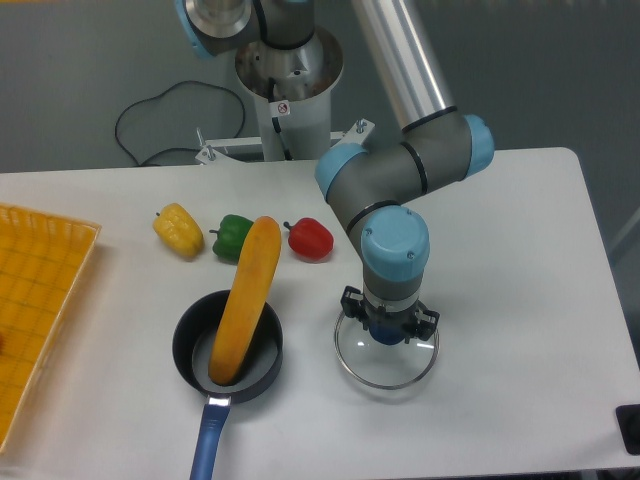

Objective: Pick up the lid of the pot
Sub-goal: 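Lift the glass lid by its knob off the table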

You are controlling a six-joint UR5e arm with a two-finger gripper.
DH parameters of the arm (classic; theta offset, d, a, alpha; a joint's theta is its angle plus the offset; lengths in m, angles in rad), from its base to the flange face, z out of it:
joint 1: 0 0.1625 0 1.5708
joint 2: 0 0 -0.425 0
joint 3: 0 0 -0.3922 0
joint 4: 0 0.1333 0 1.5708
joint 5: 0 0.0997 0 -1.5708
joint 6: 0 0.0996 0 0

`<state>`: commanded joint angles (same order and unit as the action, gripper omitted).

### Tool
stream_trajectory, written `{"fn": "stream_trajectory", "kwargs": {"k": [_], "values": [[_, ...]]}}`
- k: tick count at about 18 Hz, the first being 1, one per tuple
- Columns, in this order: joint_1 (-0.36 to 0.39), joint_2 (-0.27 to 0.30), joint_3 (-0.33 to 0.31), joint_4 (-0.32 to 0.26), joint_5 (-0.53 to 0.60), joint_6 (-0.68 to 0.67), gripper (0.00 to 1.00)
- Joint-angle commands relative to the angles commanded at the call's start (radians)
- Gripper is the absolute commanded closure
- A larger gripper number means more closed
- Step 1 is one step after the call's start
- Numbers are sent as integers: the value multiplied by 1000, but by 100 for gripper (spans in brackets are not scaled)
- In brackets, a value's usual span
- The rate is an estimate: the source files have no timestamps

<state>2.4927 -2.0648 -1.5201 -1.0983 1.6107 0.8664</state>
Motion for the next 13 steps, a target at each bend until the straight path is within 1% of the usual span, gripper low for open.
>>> {"fn": "stream_trajectory", "kwargs": {"k": [4, 7, 11, 13], "values": [[-2, 46, -6, -3, -3, 150, 40], [-2, 58, -8, -8, 0, 175, 40], [6, 89, -8, -43, -2, 230, 40], [8, 100, -11, -44, -2, 232, 40]]}}
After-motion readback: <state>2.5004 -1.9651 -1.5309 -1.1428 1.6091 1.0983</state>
